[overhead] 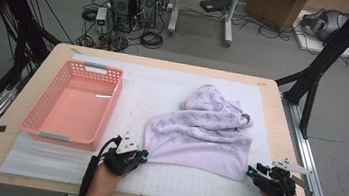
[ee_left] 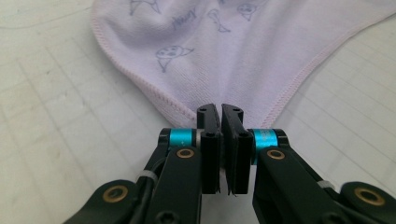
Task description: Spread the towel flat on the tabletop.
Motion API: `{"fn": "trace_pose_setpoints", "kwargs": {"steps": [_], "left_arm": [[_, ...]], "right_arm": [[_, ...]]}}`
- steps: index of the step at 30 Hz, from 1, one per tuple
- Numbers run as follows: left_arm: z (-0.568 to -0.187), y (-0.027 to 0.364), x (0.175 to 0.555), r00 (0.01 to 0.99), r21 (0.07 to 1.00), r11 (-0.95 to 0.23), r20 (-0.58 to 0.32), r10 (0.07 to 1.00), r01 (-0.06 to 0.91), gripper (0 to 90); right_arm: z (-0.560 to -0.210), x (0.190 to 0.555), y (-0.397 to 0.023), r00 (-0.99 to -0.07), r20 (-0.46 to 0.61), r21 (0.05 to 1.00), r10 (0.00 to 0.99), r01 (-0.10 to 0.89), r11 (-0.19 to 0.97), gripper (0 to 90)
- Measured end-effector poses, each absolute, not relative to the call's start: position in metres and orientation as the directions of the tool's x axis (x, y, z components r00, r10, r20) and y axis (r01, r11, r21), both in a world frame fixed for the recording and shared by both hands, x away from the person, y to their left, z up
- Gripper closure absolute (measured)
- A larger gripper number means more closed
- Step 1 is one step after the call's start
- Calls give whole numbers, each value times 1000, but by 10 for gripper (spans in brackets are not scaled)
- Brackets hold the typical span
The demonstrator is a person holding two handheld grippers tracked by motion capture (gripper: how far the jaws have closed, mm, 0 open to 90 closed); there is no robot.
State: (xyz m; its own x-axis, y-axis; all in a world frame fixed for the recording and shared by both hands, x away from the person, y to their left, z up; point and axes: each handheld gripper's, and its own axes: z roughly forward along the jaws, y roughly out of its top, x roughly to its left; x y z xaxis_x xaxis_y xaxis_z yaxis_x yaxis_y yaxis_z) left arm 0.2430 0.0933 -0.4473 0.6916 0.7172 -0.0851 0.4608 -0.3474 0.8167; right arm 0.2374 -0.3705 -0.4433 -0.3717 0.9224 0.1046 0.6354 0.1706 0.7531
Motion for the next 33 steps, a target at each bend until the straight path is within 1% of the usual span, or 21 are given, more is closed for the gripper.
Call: {"fn": "trace_pose_setpoints", "kwargs": {"steps": [4, 6, 7, 8, 11, 13, 14, 19, 24, 28, 29, 31, 32, 33], "left_arm": [[-446, 106, 227, 689, 829, -321, -104, 717, 459, 856], [-447, 111, 223, 682, 838, -285, -135, 718, 466, 856], [-448, 112, 222, 685, 837, -285, -139, 716, 468, 855], [-448, 111, 223, 684, 838, -284, -138, 716, 466, 855], [-449, 109, 225, 689, 838, -284, -142, 711, 466, 855], [-450, 108, 227, 689, 833, -288, -145, 710, 472, 855], [-451, 109, 227, 687, 832, -285, -150, 711, 477, 855], [-453, 114, 220, 687, 832, -268, -174, 705, 486, 854], [-453, 116, 197, 703, 831, -269, -189, 685, 486, 855], [-454, 115, 176, 724, 826, -284, -200, 660, 487, 854], [-454, 115, 173, 727, 824, -277, -216, 651, 493, 854], [-454, 113, 168, 745, 831, -288, -208, 633, 476, 846], [-453, 113, 169, 756, 843, -283, -201, 623, 458, 811], [-453, 114, 171, 753, 852, -268, -201, 627, 451, 724]], "right_arm": [[-445, 233, -357, -418, 93, 747, 904, 629, 215, 537], [-447, 233, -350, -433, 57, 742, 899, 622, 253, 520], [-447, 233, -348, -438, 46, 744, 898, 615, 262, 532], [-447, 233, -347, -441, 44, 741, 896, 617, 267, 579], [-450, 232, -346, -483, 22, 757, 875, 580, 301, 716], [-450, 231, -345, -519, 36, 762, 854, 567, 313, 855], [-450, 231, -345, -528, 43, 760, 848, 569, 315, 872], [-448, 228, -354, -532, 122, 739, 838, 612, 281, 886], [-444, 204, -362, -536, 112, 725, 837, 620, 300, 886], [-443, 177, -368, -573, 115, 714, 811, 615, 334, 886], [-443, 172, -371, -576, 120, 714, 808, 615, 333, 886], [-443, 164, -375, -570, 135, 714, 811, 623, 319, 885], [-443, 162, -376, -567, 140, 712, 812, 627, 315, 884], [-443, 161, -377, -564, 147, 713, 812, 630, 308, 877]]}}
